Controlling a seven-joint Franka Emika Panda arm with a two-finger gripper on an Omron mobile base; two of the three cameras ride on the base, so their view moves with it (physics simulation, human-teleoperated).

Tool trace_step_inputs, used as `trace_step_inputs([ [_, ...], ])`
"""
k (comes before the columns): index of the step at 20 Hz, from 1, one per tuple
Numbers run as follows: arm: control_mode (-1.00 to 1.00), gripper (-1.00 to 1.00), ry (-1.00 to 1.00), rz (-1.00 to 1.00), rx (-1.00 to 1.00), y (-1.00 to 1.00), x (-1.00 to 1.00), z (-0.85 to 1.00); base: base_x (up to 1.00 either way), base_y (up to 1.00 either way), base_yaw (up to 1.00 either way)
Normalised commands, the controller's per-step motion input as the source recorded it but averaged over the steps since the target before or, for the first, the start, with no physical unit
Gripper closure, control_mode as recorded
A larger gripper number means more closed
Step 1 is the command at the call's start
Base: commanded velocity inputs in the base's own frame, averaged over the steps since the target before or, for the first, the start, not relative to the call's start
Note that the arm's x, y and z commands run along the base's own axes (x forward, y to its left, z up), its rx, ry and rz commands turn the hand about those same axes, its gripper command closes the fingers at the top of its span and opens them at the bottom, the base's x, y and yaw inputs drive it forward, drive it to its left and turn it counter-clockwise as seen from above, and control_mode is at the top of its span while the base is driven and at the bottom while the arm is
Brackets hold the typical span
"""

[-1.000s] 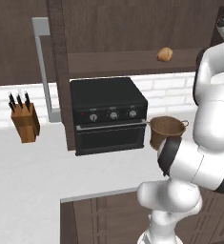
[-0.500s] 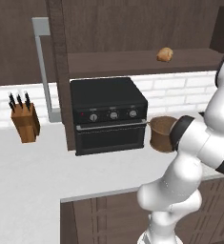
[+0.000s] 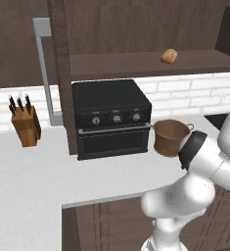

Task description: Open the cabinet, pick up the bread from the cabinet and place it in the basket. Then move the basket to the dining counter.

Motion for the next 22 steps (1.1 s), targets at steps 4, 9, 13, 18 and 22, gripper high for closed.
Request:
trace_step_inputs([
  [4,-1.0,-1.0,-0.12,0.26,-0.07,1.0,-0.1,-0.01,0.0,0.0,0.0],
  [9,-1.0,-1.0,-0.08,0.32,-0.28,1.0,-0.45,-0.09,0.0,0.0,0.0],
  [13,-1.0,-1.0,-0.07,0.5,-0.41,0.93,-0.43,-0.18,0.0,0.0,0.0],
  [18,-1.0,-1.0,0.06,0.7,-0.49,0.42,-0.33,-0.27,0.0,0.0,0.0],
  [22,-1.0,-1.0,0.13,0.72,-0.56,0.25,-0.32,0.0,0.0,0.0,0.0],
])
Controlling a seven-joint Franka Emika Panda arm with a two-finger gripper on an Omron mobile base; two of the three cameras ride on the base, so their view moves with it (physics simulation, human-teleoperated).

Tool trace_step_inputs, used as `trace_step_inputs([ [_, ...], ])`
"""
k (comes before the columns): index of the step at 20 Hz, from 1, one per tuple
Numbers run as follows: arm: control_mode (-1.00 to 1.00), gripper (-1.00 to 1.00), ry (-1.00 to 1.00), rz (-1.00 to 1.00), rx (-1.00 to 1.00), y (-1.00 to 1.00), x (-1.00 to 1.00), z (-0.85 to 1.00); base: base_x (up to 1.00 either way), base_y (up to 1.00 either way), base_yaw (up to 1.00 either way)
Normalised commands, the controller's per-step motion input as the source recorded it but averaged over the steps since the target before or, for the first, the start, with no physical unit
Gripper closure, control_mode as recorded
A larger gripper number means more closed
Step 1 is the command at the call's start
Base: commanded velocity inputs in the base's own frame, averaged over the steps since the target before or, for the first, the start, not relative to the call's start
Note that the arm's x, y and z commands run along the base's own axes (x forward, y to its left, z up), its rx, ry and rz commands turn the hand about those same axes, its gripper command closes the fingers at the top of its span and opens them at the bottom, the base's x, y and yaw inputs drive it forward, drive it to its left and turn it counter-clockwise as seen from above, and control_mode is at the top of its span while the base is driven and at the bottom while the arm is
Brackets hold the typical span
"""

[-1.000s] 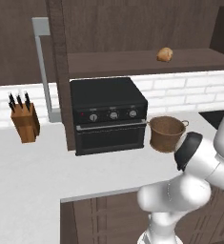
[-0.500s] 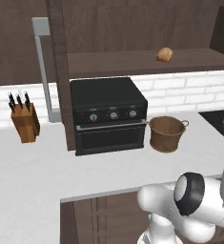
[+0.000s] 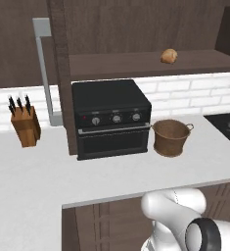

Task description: Open the cabinet, pick up the bread from the cabinet and place it in the basket. Then move the basket to the dining counter.

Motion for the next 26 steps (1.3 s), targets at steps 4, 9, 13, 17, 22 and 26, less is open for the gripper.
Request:
trace_step_inputs([
  [4,-1.0,-1.0,0.05,0.59,-0.62,0.36,-0.04,0.0,0.0,0.0,0.0],
  [9,-1.0,-1.0,-0.06,0.41,-0.64,0.38,-0.17,-0.11,0.0,0.0,0.0],
  [13,-1.0,-1.0,-0.31,0.26,-0.63,0.48,0.48,-0.44,0.0,0.0,0.0],
  [17,-1.0,-1.0,-0.36,0.27,-0.52,0.02,0.51,-0.19,0.0,0.0,0.0],
  [22,-1.0,-1.0,-0.13,0.23,-0.38,-0.25,0.49,0.19,0.0,0.0,0.0],
  [26,-1.0,-1.0,0.08,0.13,-0.37,-0.22,0.06,0.59,0.0,0.0,0.0],
])
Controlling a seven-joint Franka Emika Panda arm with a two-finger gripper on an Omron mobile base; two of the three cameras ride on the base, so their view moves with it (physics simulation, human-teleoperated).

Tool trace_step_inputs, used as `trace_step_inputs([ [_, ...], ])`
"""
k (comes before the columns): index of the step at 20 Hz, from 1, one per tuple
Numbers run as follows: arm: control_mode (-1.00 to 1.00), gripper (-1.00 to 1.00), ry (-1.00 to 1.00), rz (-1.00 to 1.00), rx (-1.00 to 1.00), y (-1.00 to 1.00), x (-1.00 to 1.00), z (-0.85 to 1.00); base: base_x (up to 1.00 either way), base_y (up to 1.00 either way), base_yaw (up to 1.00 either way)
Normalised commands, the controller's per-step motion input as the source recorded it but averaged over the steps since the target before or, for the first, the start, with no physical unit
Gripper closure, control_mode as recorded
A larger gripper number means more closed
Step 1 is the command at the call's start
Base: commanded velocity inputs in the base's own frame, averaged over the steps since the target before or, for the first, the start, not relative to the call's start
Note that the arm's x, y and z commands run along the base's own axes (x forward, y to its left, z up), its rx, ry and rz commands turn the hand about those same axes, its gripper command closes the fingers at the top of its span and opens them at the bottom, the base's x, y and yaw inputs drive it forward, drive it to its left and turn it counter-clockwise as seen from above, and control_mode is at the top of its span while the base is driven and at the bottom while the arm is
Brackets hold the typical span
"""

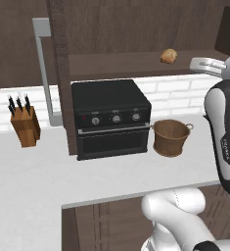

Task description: Open the cabinet, pick up the bread from the cabinet and place it in the basket. Then move the basket to the dining counter.

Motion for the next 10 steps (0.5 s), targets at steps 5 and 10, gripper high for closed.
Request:
trace_step_inputs([
  [5,-1.0,-1.0,0.14,-0.01,-0.33,0.0,0.56,0.28,0.0,0.0,0.0],
  [10,-1.0,-1.0,0.1,-0.13,-0.25,0.02,0.67,0.01,0.0,0.0,0.0],
])
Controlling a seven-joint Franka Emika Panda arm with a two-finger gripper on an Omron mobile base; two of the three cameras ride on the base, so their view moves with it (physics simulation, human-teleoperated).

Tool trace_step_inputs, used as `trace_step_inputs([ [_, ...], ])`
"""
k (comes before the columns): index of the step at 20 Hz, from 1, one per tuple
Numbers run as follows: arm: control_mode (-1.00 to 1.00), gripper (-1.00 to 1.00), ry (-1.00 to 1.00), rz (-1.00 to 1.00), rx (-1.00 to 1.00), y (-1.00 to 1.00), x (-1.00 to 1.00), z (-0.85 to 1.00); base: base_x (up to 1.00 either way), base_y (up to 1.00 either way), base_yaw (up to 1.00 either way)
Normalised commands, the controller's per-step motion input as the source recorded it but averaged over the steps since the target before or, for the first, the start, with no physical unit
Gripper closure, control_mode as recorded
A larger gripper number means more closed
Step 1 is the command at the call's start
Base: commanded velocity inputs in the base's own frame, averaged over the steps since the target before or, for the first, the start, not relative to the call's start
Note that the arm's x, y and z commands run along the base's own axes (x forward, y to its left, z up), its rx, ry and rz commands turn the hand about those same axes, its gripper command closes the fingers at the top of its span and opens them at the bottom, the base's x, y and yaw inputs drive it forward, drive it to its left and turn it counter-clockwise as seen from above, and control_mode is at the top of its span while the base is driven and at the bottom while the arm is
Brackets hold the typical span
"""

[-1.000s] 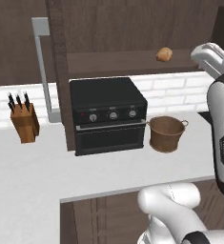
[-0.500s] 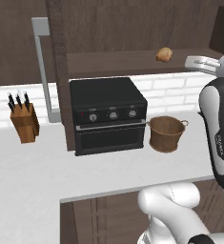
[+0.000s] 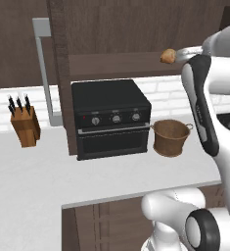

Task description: Open the cabinet, pick up the bread from the cabinet and place it in the basket. Then move the basket to the dining counter.

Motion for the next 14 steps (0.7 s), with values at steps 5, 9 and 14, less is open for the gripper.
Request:
trace_step_inputs([
  [5,-1.0,-1.0,0.0,-0.14,-0.09,0.0,0.51,-0.23,0.0,0.0,0.0],
  [9,-1.0,-1.0,0.07,-0.2,-0.02,0.01,0.47,-0.08,0.0,0.0,0.0],
  [14,-1.0,-1.0,0.12,-0.2,0.0,0.0,0.46,0.0,0.0,0.0,0.0],
])
